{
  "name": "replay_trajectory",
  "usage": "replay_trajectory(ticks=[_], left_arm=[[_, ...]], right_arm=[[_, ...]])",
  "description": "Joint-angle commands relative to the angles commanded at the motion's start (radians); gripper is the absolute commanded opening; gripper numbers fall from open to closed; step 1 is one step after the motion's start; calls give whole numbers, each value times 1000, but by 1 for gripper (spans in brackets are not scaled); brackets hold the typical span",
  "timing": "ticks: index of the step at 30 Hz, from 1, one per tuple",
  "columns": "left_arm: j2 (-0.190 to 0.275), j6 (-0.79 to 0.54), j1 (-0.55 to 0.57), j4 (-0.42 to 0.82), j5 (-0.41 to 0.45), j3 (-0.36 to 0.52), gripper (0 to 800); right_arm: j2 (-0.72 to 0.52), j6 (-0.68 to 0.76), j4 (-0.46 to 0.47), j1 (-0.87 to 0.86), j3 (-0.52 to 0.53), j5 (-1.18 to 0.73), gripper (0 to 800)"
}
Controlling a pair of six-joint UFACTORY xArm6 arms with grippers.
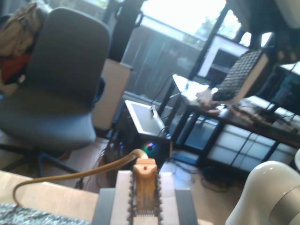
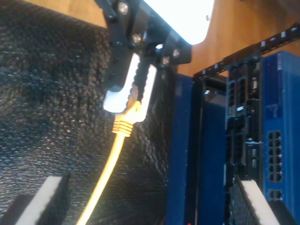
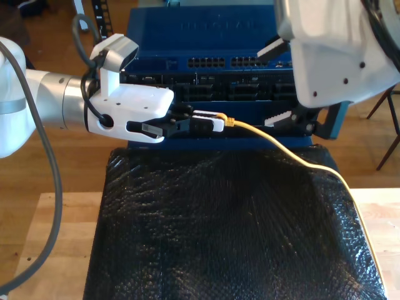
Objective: Grab the cable and plug it in
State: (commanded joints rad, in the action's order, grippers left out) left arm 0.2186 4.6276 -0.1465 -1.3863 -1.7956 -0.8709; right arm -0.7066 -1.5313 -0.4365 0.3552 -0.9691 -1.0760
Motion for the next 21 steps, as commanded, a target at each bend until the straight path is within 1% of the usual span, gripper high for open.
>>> replay_trajectory(ticks=[4,7,14,18,21], left_arm=[[-23,2,-25,-28,-32,-2,3],[-31,6,-32,-40,-52,-2,3],[-44,61,-34,-41,-87,-3,3],[-49,63,-34,-44,-106,-9,2],[-52,63,-34,-57,-120,-11,3]], right_arm=[[-25,-14,-5,26,12,2,781],[-34,-32,-5,55,17,5,777],[-43,-44,-3,80,41,44,777],[-54,-44,-3,83,72,106,782],[-89,-52,-2,91,112,170,786]])
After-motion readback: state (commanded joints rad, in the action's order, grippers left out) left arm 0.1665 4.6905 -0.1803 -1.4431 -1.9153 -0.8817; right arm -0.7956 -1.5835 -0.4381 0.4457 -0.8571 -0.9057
